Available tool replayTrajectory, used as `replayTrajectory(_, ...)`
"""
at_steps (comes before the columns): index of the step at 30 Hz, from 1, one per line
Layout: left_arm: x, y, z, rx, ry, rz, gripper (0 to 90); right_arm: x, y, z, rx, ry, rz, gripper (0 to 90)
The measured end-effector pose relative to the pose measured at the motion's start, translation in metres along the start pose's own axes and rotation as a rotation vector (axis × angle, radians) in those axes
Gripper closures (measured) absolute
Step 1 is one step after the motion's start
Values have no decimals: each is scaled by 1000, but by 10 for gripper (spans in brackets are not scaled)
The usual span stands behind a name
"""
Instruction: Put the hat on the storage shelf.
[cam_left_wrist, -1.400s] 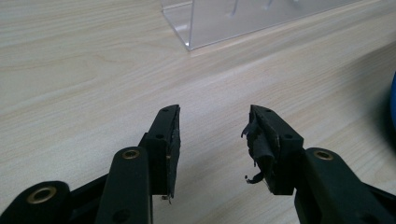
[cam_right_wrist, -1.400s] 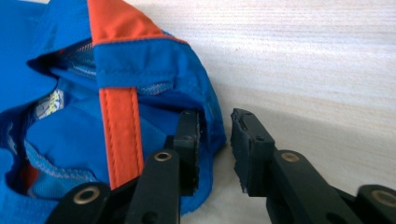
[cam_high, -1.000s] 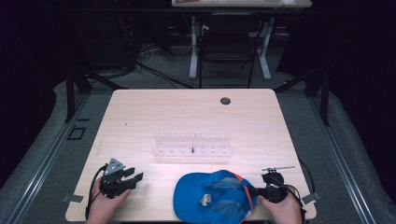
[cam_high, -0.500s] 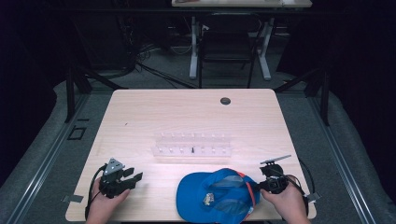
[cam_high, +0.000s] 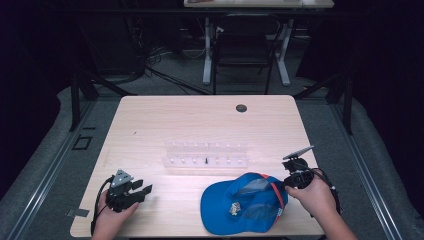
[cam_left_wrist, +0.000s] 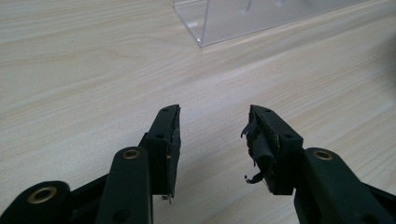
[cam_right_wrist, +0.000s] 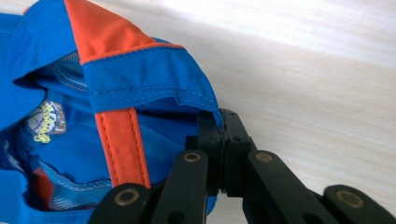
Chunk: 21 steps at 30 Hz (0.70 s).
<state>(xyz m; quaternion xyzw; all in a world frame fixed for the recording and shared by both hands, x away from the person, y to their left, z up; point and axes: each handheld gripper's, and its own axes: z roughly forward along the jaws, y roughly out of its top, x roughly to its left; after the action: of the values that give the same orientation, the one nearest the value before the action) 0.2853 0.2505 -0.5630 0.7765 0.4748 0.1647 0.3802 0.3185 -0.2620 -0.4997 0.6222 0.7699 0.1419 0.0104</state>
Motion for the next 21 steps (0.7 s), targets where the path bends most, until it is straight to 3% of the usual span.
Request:
replayTrajectory(3,0,0,1,0,3,5,549,0,3,-1,-10,-16,14,887)
replayTrajectory(6,0,-1,1,0,5,2,549,-3,11,-9,30,-38,-4,887)
replayTrajectory(12,0,-1,1,3,2,4,549,-4,18,-19,45,-24,4,887)
replayTrajectory(16,-1,-1,1,1,2,4,549,-2,24,-33,80,-21,-15,888)
replayTrajectory(21,-1,-1,2,5,1,5,549,4,28,-48,77,-25,-28,888)
